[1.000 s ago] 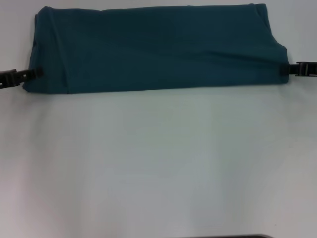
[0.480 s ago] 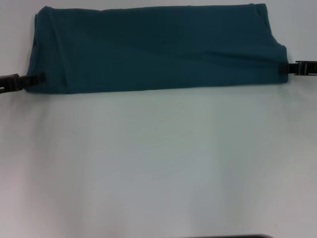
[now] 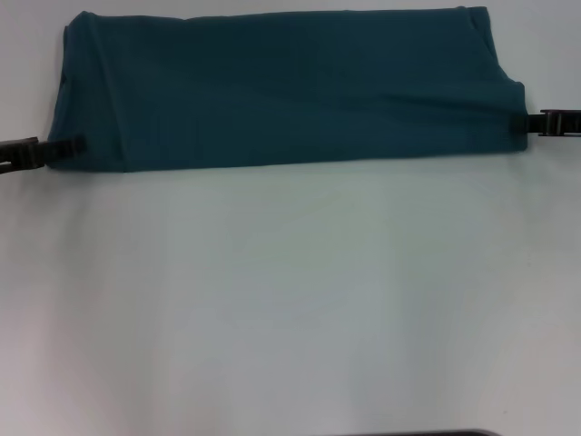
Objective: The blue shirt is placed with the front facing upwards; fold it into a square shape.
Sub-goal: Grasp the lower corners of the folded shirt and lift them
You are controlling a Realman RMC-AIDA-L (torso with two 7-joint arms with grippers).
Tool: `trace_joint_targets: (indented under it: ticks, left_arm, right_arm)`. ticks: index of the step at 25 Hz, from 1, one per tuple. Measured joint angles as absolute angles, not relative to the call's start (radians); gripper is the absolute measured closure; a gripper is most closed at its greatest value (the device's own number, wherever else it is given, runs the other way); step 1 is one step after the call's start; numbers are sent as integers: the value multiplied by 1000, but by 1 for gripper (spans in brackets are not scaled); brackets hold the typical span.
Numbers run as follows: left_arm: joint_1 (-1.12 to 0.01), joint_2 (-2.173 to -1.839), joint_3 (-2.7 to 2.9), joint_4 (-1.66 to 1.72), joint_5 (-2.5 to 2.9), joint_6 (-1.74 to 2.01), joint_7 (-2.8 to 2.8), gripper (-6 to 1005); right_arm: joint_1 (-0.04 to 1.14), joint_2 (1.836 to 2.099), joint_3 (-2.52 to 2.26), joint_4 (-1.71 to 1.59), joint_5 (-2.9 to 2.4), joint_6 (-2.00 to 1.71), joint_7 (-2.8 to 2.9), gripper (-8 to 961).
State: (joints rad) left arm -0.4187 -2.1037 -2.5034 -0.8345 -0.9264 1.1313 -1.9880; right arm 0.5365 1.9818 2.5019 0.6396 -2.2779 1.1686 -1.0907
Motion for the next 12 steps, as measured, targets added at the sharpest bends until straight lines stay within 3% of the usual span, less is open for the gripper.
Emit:
trace_joint_targets:
  ticks: [6,12]
  left_arm:
    - [-419,-2101,-2504,-834,-908,1125,-1996,129]
    - [-430,-2103,-2503,-834,-888,1124,-1998,335]
  right_arm:
    - [537,1982,2502,640,-2278,1169,-1091,947]
    - [537,1982,2502,640,-2278,1169,-1091,946]
